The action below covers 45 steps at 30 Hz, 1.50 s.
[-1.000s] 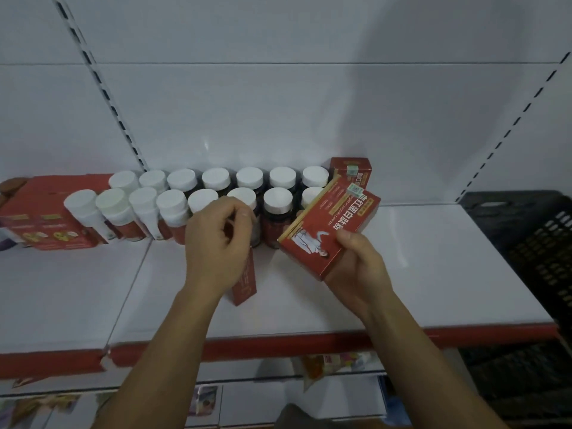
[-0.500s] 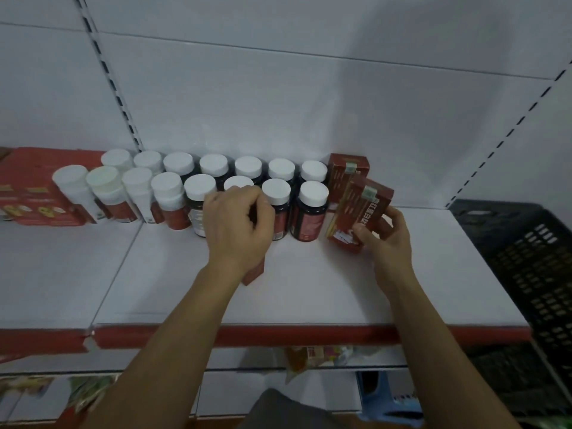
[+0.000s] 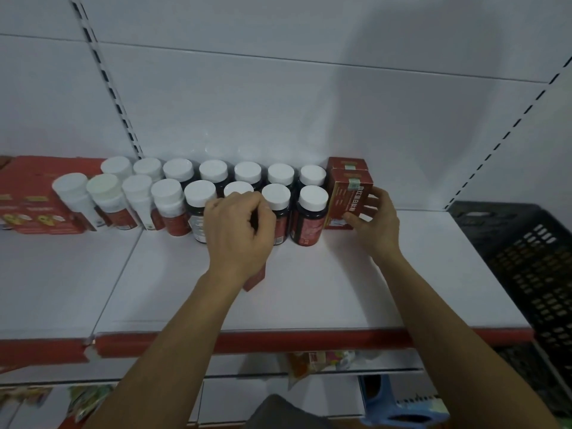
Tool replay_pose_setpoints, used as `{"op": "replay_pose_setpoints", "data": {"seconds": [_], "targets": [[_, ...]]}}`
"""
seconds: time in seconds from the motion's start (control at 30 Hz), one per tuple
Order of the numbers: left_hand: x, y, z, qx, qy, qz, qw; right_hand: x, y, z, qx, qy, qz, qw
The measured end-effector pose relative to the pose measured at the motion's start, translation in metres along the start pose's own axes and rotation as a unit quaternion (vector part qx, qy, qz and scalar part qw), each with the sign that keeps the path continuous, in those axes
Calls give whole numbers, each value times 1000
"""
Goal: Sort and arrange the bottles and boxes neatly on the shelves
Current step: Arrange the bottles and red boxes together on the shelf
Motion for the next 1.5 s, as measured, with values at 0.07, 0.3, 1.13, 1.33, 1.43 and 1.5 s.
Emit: {"op": "replay_pose_setpoints", "data": {"seconds": [0.07, 0.3, 1.13, 1.33, 1.43, 1.5], "targets": [[1, -2, -2, -7, 34, 11, 999, -3, 8, 2, 13, -3, -11, 1000], [15, -38, -39, -42, 282, 29, 958, -2, 86, 55, -177, -34, 89, 980], [135, -77, 6, 43, -143, 262, 953, -37, 60, -12, 27, -173, 133, 976], [136, -77, 7, 37, -153, 271, 950, -30, 26, -19, -10, 27, 103, 994], [136, -77, 8, 37, -155, 273, 949, -27, 16, -21, -5, 24, 81, 996], [136, -76, 8, 40, -158, 274, 948, -25, 14, -19, -13, 25, 83, 996]]}}
Point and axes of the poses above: each hand's wrist, its own y-axis away from the middle knuckle, its own x-axis out of the palm, z = x × y, the point moved 5 cm from there along -y, towards the middle knuckle, and after that the axes turned 2 degrees about x, right-handed, at the moved point
